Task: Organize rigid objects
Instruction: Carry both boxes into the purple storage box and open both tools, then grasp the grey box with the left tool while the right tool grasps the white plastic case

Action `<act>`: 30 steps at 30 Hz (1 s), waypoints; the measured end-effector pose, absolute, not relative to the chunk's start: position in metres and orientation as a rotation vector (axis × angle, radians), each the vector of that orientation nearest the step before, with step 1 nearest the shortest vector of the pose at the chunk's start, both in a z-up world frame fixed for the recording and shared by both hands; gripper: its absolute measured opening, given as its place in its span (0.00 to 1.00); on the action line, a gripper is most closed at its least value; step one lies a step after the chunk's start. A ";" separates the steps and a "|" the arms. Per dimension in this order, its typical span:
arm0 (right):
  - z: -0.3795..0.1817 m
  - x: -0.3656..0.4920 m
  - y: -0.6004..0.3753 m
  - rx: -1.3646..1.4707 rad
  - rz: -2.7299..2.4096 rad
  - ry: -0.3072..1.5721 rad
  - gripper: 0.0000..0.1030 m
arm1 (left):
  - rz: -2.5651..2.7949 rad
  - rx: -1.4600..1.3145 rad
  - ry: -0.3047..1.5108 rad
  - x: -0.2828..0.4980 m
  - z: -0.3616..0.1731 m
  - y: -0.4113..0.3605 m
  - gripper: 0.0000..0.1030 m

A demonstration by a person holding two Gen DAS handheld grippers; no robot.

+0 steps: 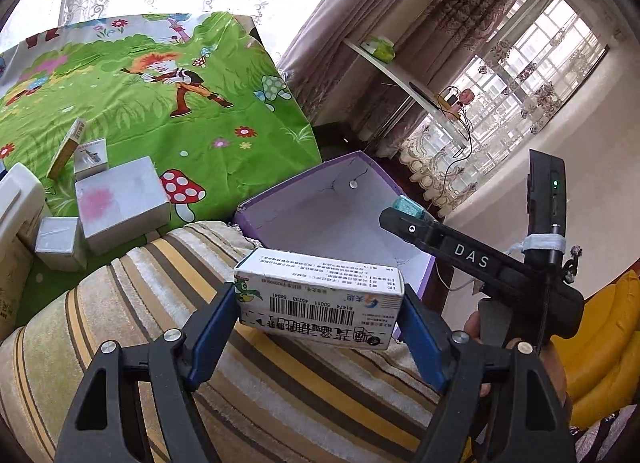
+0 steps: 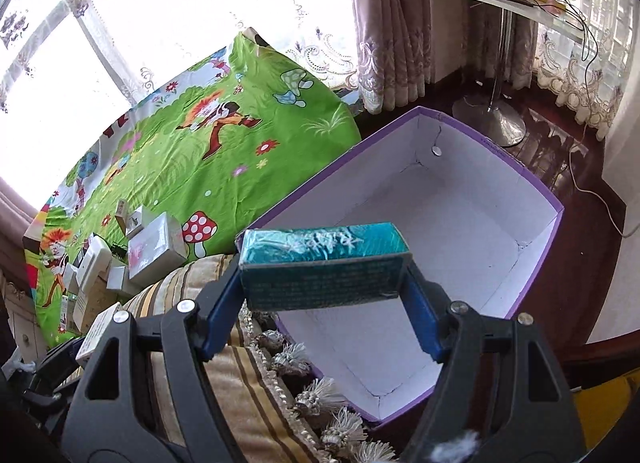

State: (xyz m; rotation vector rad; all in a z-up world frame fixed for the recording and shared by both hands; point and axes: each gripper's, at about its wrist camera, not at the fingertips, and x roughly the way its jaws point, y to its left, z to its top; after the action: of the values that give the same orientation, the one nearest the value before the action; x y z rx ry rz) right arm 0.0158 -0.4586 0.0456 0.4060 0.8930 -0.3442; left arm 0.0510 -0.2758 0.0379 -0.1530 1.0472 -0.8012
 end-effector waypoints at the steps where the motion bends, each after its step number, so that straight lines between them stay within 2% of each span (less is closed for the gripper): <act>1: 0.044 0.015 -0.464 0.435 -0.353 0.891 0.74 | -0.808 -0.142 1.045 0.050 0.038 -0.282 0.76; 4: 0.039 0.013 -0.474 0.489 -0.383 0.896 0.74 | -0.845 -0.127 1.045 0.050 0.038 -0.295 0.81; 6: 0.037 0.011 -0.479 0.516 -0.403 0.897 0.79 | -0.852 -0.106 1.045 0.049 0.037 -0.302 0.83; 9: 0.036 0.007 -0.486 0.563 -0.426 0.874 0.84 | -0.852 -0.067 1.047 0.046 0.036 -0.308 0.83; 17: 0.037 0.010 -0.476 0.520 -0.385 0.867 0.86 | -0.804 -0.040 0.997 0.041 0.043 -0.303 0.83; 22: 0.043 0.012 -0.467 0.474 -0.342 0.836 0.87 | -0.777 -0.091 0.910 0.038 0.056 -0.284 0.83; 30: 0.047 0.019 -0.453 0.415 -0.266 0.850 0.87 | -0.623 -0.158 0.901 0.060 0.060 -0.230 0.83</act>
State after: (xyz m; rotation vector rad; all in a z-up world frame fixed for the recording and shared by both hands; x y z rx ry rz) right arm 0.0187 -0.4533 0.0472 0.4150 0.8502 -0.2661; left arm 0.0597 -0.2296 0.0601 -0.1576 0.9007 -0.6232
